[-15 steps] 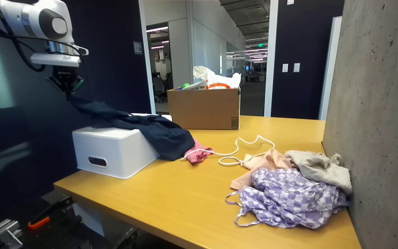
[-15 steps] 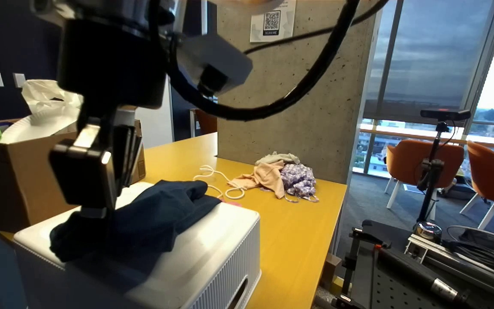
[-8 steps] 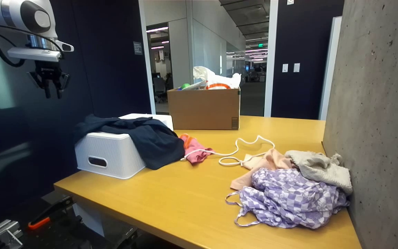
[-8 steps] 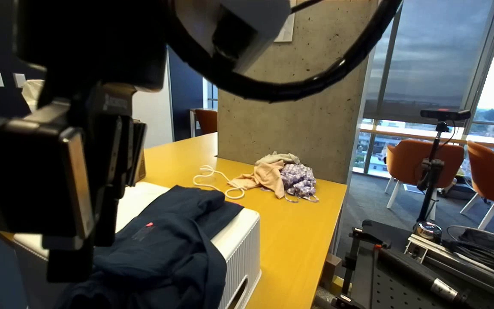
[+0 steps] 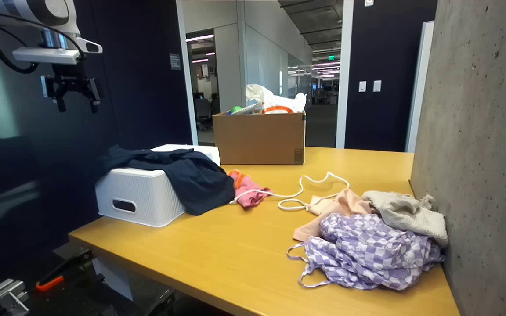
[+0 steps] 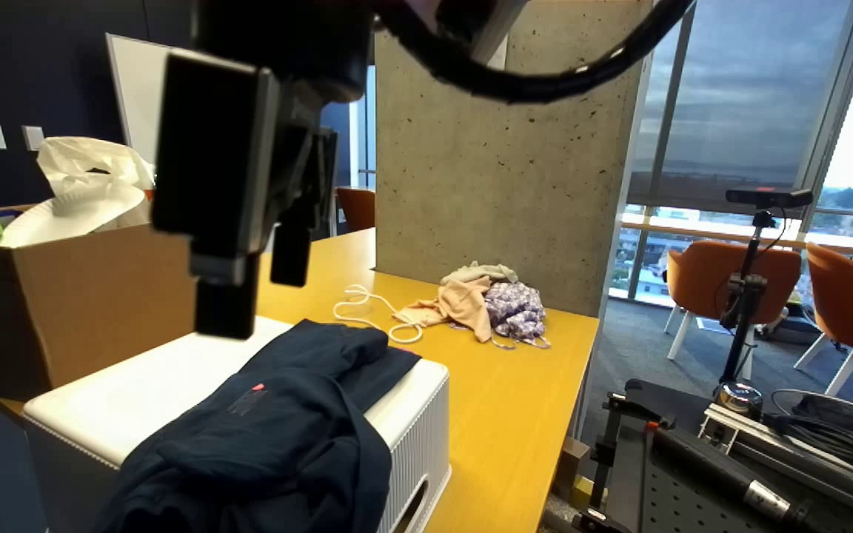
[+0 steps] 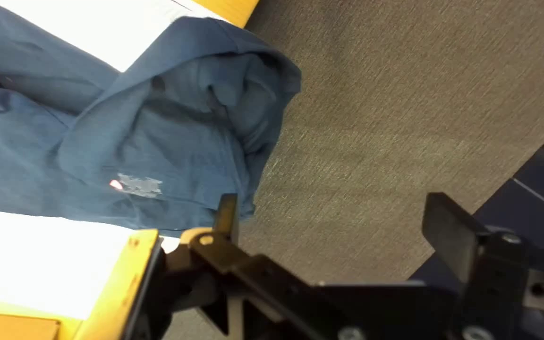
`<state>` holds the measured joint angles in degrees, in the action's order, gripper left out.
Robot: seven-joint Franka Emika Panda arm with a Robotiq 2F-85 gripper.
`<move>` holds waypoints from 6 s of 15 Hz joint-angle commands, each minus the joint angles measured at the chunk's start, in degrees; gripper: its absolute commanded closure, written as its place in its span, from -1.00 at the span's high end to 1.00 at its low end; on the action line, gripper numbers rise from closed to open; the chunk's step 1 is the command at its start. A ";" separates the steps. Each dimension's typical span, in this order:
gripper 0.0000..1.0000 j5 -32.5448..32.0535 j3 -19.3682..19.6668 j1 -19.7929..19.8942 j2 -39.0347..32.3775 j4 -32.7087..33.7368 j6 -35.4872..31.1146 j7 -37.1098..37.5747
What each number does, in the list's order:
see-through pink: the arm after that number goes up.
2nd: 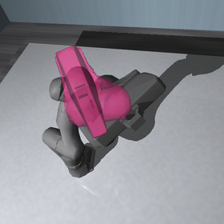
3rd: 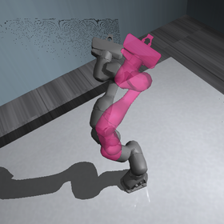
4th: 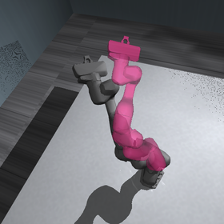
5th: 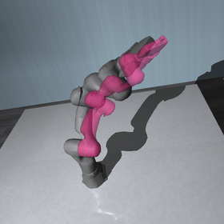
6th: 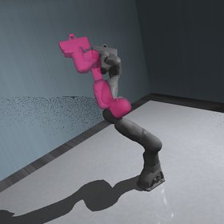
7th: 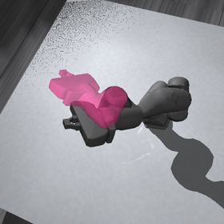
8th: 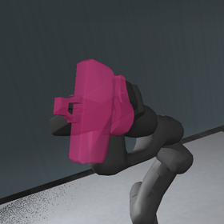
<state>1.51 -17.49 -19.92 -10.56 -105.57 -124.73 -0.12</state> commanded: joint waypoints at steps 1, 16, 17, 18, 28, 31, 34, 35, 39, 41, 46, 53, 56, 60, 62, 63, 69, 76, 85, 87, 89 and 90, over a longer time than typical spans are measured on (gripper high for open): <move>1.00 0.23 2.14 2.90 10.53 -7.76 1.19 3.26; 1.00 16.30 7.01 10.53 2.97 -22.65 -27.16 -9.25; 1.00 19.15 6.25 10.89 1.30 -22.21 -28.95 -11.84; 1.00 20.72 5.56 11.22 -0.18 -21.54 -30.17 -13.51; 1.00 23.85 -1.66 15.19 -9.72 -14.07 -34.07 -20.73; 1.00 23.55 -2.78 15.98 -10.95 -12.75 -33.91 -20.93; 0.31 23.54 -3.85 16.60 -11.38 -12.06 -33.75 -21.28; 0.16 23.66 -4.28 16.69 -11.22 -12.03 -33.70 -21.31; -0.46 23.82 -5.24 16.91 -10.93 -12.15 -33.62 -21.20; -0.77 23.95 -5.34 17.12 -10.64 -12.40 -33.37 -21.01; -1.00 23.14 -4.31 16.74 -5.70 -13.69 -31.31 -17.94; -0.98 21.75 0.69 14.17 3.55 -13.51 -15.87 -2.99; -0.98 23.03 1.46 13.19 6.12 -12.93 -10.99 -1.31; -0.98 21.95 2.07 11.62 8.73 -13.17 -8.96 -0.85; -0.98 21.24 2.12 10.86 10.20 -13.26 -8.85 -1.11; -0.98 20.27 2.28 10.57 10.67 -13.24 -8.45 -0.03; -0.98 10.92 2.67 9.71 14.90 -11.88 -3.58 18.58; -0.98 11.53 2.94 10.41 13.88 -11.63 -5.54 37.63; -0.98 19.16 1.11 5.79 13.59 -16.80 -5.16 49.74; -0.98 18.16 0.63 4.95 15.24 -19.05 -3.46 52.63; -0.98 16.83 0.56 4.73 16.99 -21.39 -2.05 55.11; -0.98 16.84 0.53 4.66 17.64 -22.54 -1.82 55.89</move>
<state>19.05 -17.05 -15.10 3.00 -124.42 -128.87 52.50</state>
